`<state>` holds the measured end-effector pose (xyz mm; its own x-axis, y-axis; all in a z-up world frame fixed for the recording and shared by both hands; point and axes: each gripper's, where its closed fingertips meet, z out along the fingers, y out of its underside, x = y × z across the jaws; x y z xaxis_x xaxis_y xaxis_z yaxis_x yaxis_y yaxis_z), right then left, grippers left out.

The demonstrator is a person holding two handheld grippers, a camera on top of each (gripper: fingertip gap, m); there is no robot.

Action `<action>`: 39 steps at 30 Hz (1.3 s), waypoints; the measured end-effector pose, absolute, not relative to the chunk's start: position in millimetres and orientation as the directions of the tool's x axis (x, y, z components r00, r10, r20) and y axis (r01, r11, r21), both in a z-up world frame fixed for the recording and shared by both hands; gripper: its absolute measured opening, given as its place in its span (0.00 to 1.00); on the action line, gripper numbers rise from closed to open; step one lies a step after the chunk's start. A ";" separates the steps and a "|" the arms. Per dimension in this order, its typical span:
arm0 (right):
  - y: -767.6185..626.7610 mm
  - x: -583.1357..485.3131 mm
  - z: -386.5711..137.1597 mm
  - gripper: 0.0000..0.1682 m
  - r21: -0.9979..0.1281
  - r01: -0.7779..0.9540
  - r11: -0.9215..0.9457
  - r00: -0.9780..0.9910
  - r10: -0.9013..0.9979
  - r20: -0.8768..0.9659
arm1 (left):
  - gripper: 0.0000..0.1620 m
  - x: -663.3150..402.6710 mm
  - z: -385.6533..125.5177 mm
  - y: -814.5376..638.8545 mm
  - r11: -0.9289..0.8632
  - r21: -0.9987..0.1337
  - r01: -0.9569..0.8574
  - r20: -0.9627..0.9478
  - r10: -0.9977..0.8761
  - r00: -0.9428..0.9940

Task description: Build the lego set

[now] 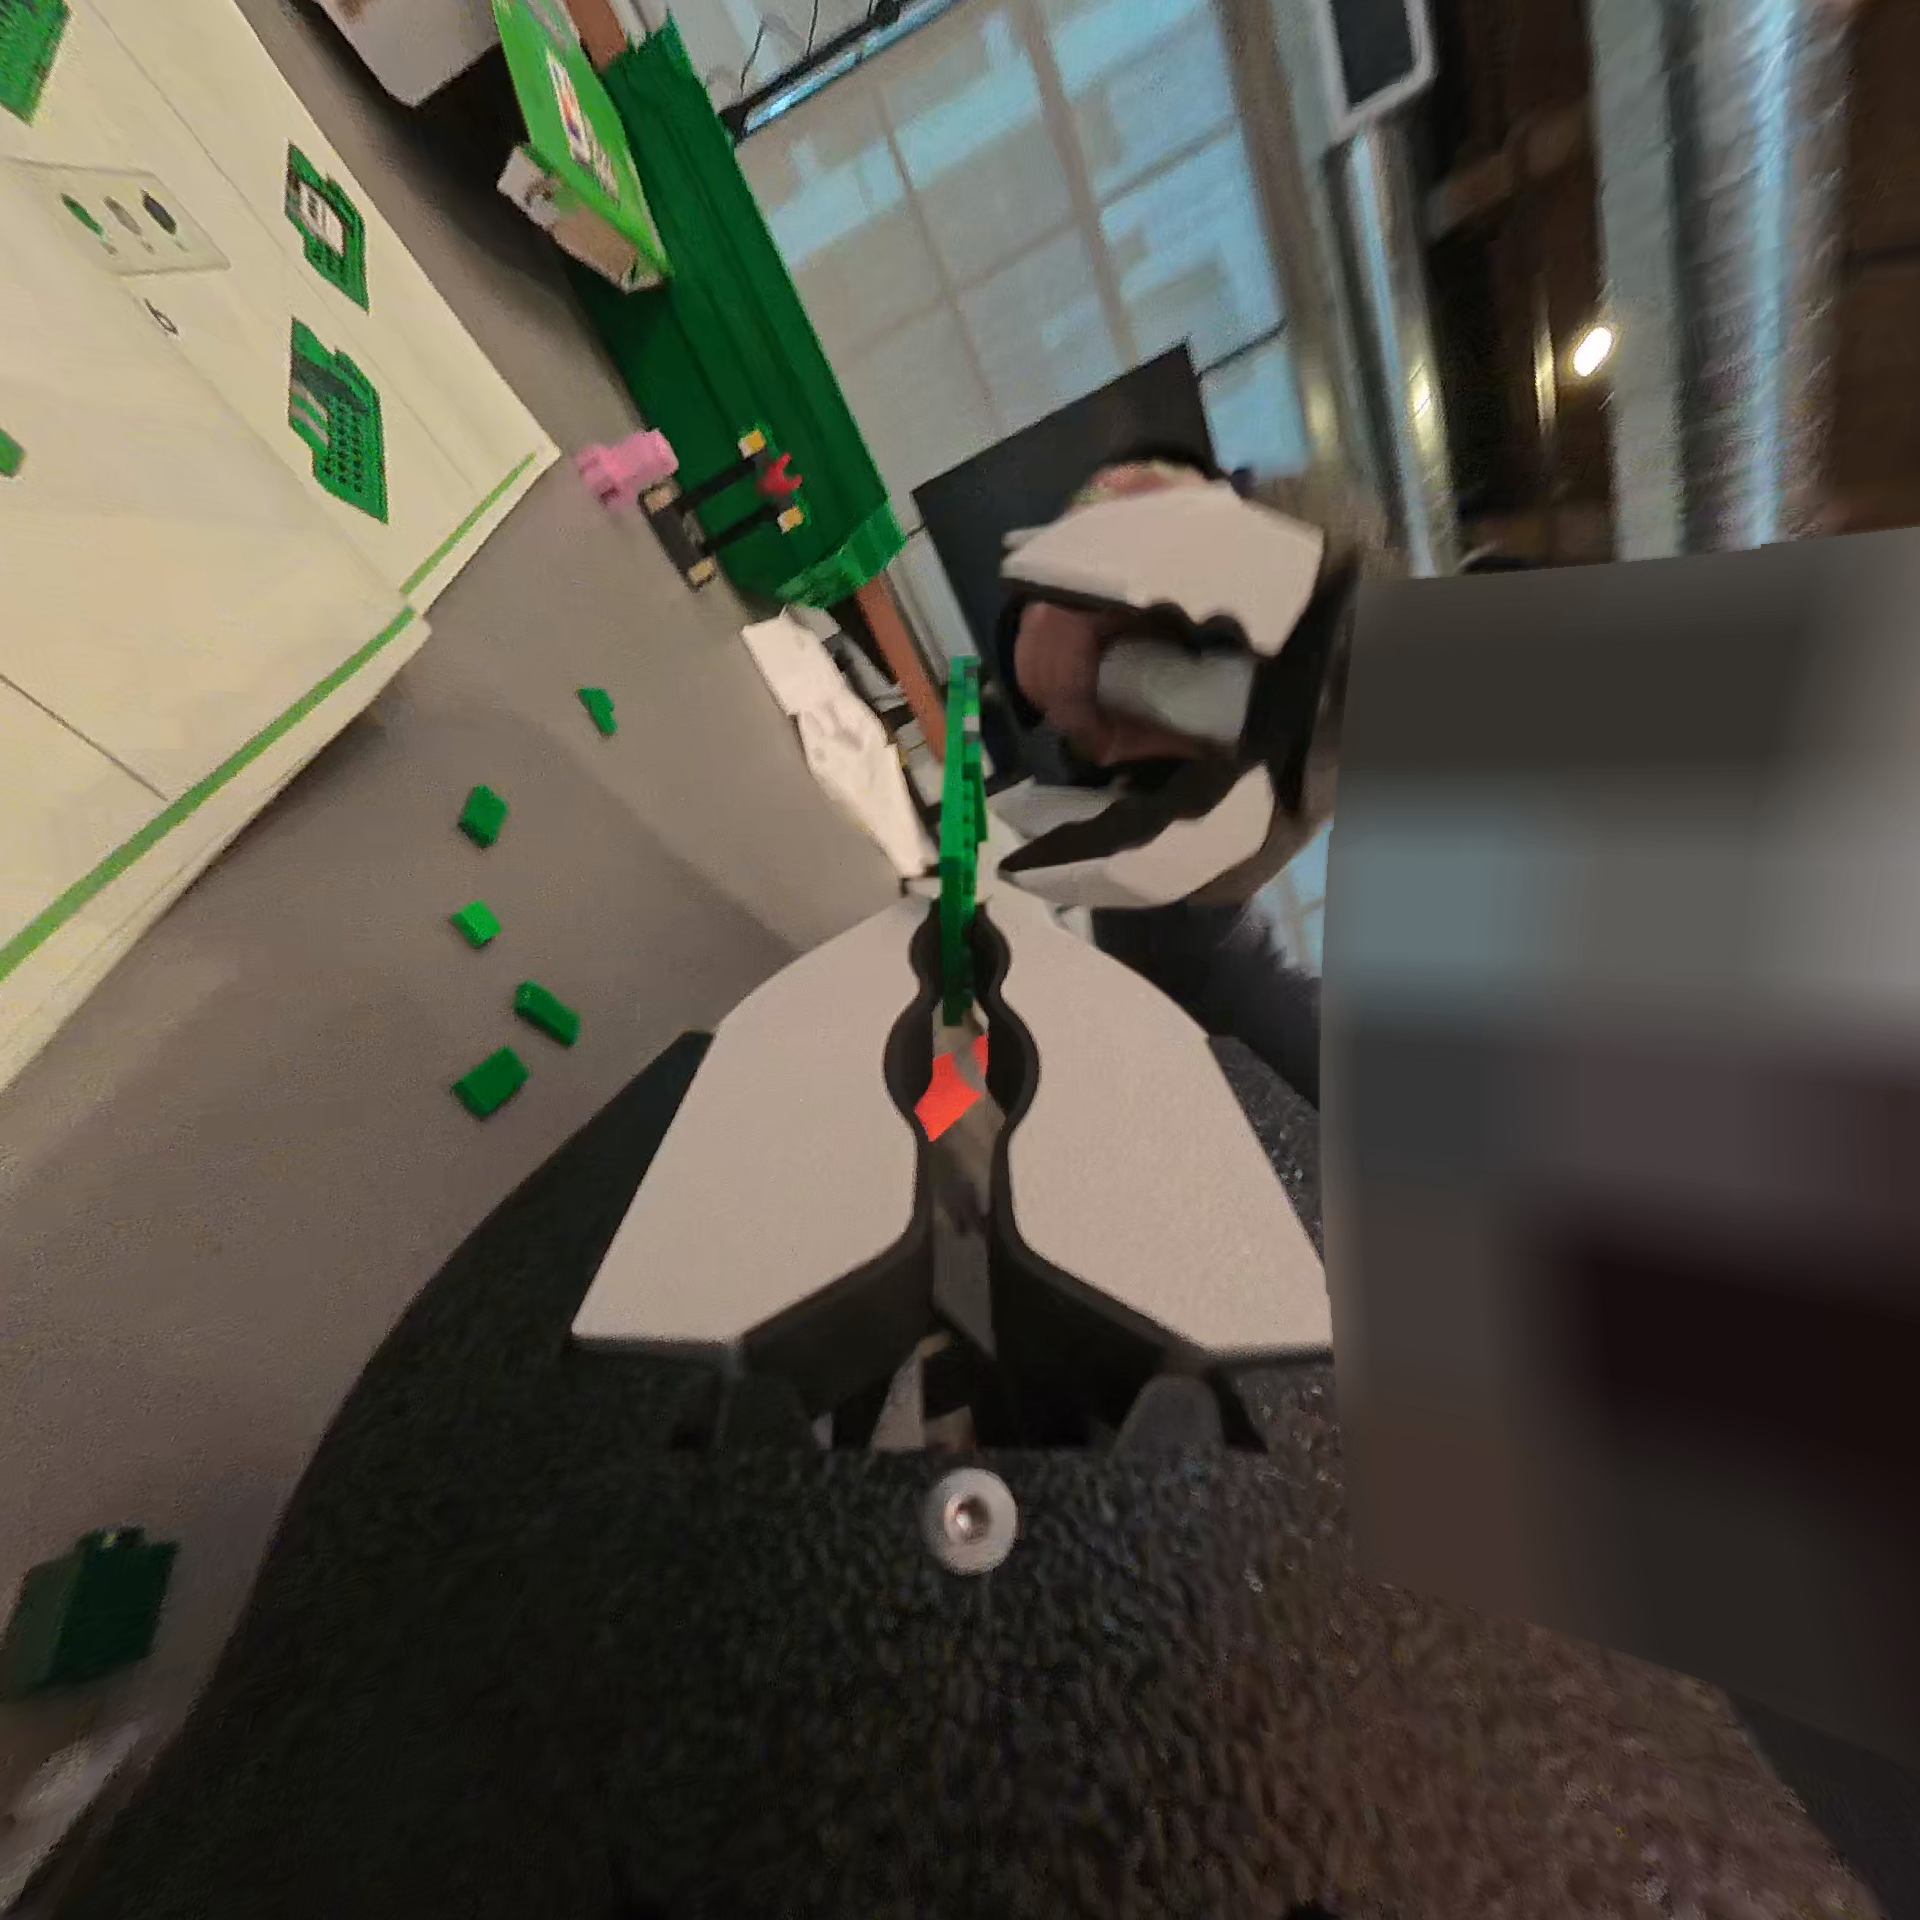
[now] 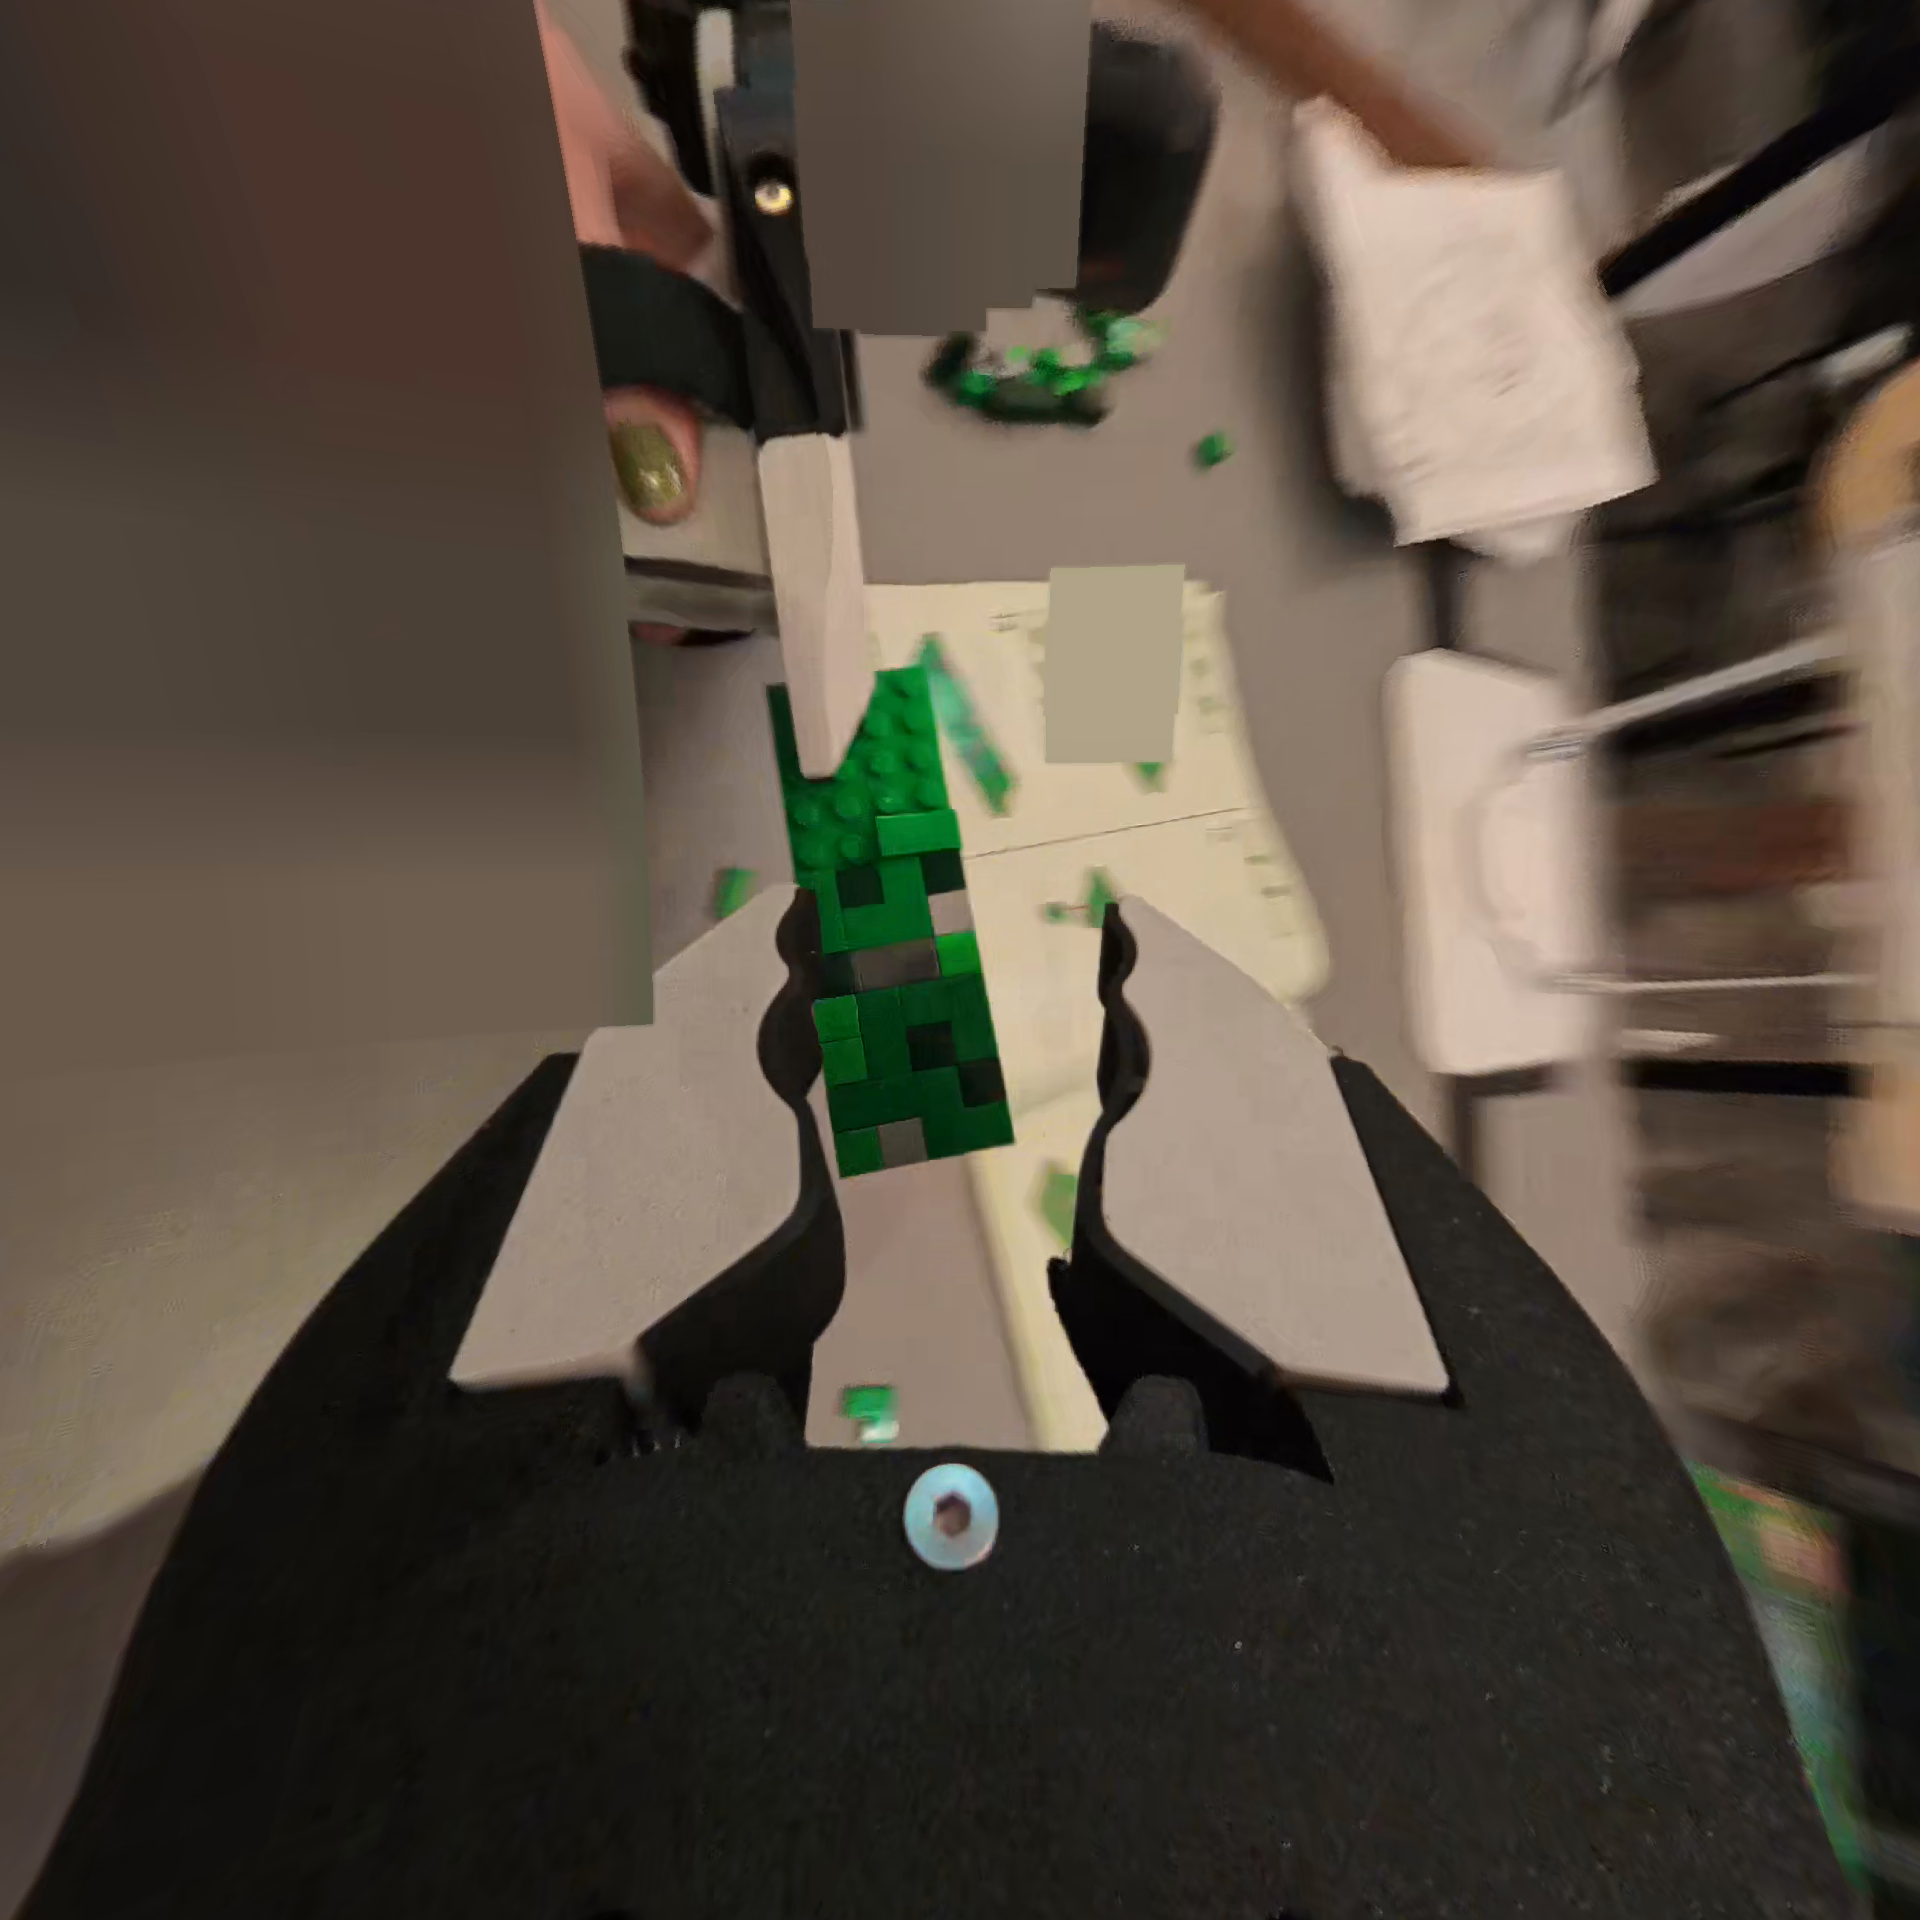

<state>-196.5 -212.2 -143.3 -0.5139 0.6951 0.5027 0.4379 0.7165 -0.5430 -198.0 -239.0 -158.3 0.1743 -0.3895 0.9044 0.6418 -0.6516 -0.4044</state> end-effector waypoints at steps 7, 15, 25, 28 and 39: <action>-233.4 -199.4 -129.3 0.25 -0.052 0.262 0.964 -0.300 0.133 0.945 | 0.02 -198.7 -147.8 -239.1 -0.672 -0.256 0.694 0.939 -0.344 0.014; -227.6 -200.3 -136.8 0.22 0.204 0.276 0.939 -0.283 -0.124 0.951 | 0.02 -194.5 -139.6 -238.9 -0.691 -0.187 0.698 0.943 -0.326 -0.070; -221.8 -198.7 -127.7 0.04 0.314 0.289 0.904 -0.199 -0.264 0.944 | 0.02 -184.9 -129.3 -243.6 -0.732 -0.104 0.674 0.935 -0.303 -0.184; -221.1 -196.8 -130.0 0.04 0.279 0.280 0.918 -0.207 -0.226 0.952 | 0.03 -183.3 -129.2 -243.9 -0.729 -0.110 0.675 0.930 -0.315 -0.188; -217.8 -191.4 -146.5 0.04 -0.507 0.258 0.822 -0.298 0.567 0.768 | 0.25 -205.7 -141.4 -245.1 -0.471 -0.727 0.499 0.681 -0.583 0.443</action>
<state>-191.4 -217.8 -146.5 -0.2984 0.5673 0.7676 0.2578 0.8222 -0.5075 -205.7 -245.1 -141.4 0.4430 -0.5828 0.6812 0.4991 -0.4709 -0.7275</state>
